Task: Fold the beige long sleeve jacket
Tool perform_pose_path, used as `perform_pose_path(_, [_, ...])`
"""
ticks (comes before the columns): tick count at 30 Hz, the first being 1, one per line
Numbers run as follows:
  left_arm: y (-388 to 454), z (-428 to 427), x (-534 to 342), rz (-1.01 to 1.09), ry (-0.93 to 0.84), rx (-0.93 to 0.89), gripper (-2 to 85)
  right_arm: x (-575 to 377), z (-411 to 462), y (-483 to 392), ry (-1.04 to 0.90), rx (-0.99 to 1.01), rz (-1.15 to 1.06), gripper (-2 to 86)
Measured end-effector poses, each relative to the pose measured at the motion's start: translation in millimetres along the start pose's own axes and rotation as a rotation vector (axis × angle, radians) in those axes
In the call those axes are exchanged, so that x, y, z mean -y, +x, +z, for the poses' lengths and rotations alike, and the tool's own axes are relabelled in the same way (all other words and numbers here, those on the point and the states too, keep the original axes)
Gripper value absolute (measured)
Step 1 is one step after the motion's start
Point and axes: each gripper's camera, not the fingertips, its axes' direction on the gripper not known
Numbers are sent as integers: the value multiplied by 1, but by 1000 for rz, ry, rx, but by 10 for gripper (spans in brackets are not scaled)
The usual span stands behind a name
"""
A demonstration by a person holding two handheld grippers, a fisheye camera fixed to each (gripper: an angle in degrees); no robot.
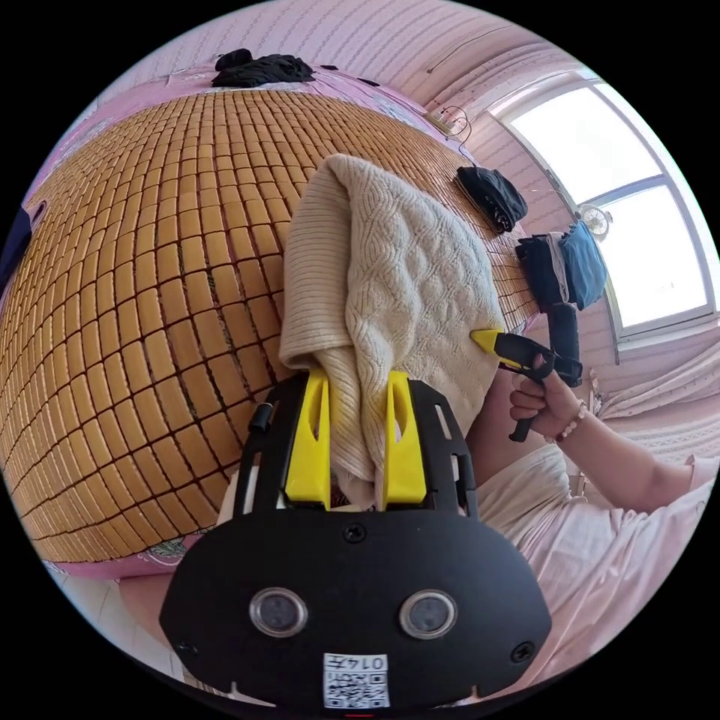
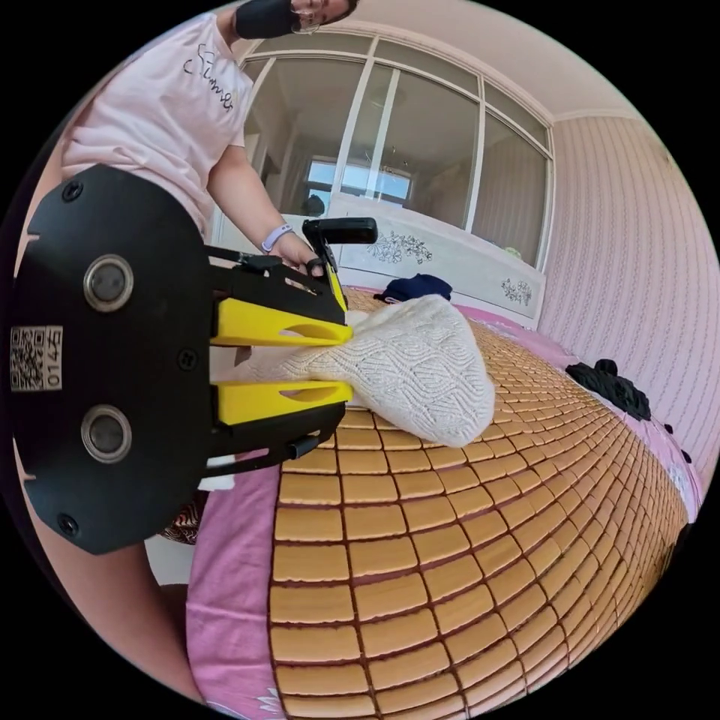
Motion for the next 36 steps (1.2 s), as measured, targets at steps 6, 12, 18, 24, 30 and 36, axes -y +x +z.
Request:
perform_pose_path(6, [-42, -40, -28, -165, 119, -167, 90, 22, 29, -83, -136, -26, -339, 64])
perform_pose_path(12, [-53, -102, -32, -198, 336, -271, 83, 77, 32, -114, -104, 97, -454, 62])
perform_pose_path(18, [4, -155, 86, 123, 323, -235, 83, 153, -54, -91, 155, 141, -431, 62])
perform_pose_path(24, [122, -153, 248, 451, 275, -323, 84, 217, -182, -37, 482, 78, -310, 62])
perform_pose_path(30, [245, -110, 351, 555, 223, -186, 96, 245, -274, 42, 729, -383, 75, 107])
perform_pose_path(36, [221, -96, 276, 615, 151, -199, 94, 238, -216, 72, 485, -684, 122, 127])
